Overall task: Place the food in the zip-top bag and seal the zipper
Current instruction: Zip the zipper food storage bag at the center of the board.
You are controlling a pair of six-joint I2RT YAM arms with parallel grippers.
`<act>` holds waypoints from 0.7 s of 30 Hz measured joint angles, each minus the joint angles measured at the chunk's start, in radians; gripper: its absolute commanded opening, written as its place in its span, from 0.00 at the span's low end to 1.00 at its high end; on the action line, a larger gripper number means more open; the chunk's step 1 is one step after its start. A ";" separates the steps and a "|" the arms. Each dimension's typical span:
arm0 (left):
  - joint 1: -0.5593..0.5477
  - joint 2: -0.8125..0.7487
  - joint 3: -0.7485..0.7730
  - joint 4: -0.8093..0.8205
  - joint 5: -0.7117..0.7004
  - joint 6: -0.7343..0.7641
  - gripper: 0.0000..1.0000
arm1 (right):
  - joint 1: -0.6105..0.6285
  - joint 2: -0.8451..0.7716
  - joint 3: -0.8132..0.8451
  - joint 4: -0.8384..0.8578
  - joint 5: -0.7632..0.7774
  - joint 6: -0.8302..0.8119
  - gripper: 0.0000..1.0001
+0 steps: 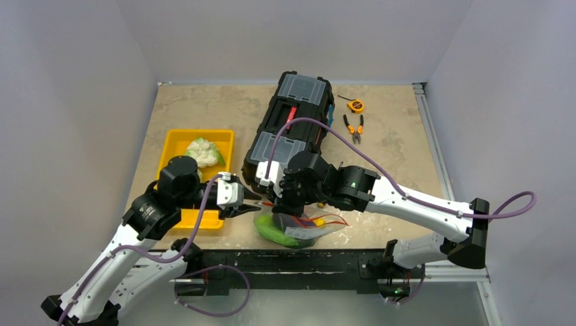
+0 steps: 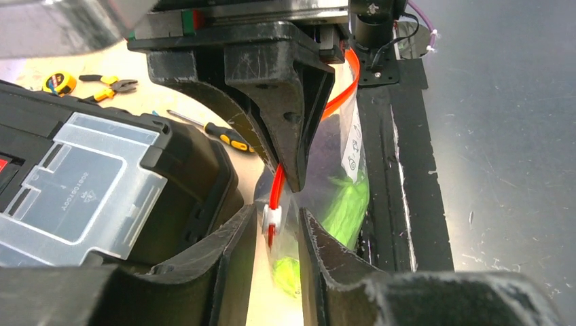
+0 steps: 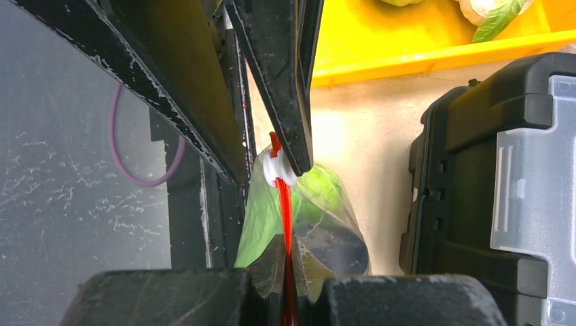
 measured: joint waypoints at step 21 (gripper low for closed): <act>-0.006 0.051 0.024 -0.024 0.017 0.029 0.06 | 0.000 0.000 0.001 0.002 0.005 -0.012 0.00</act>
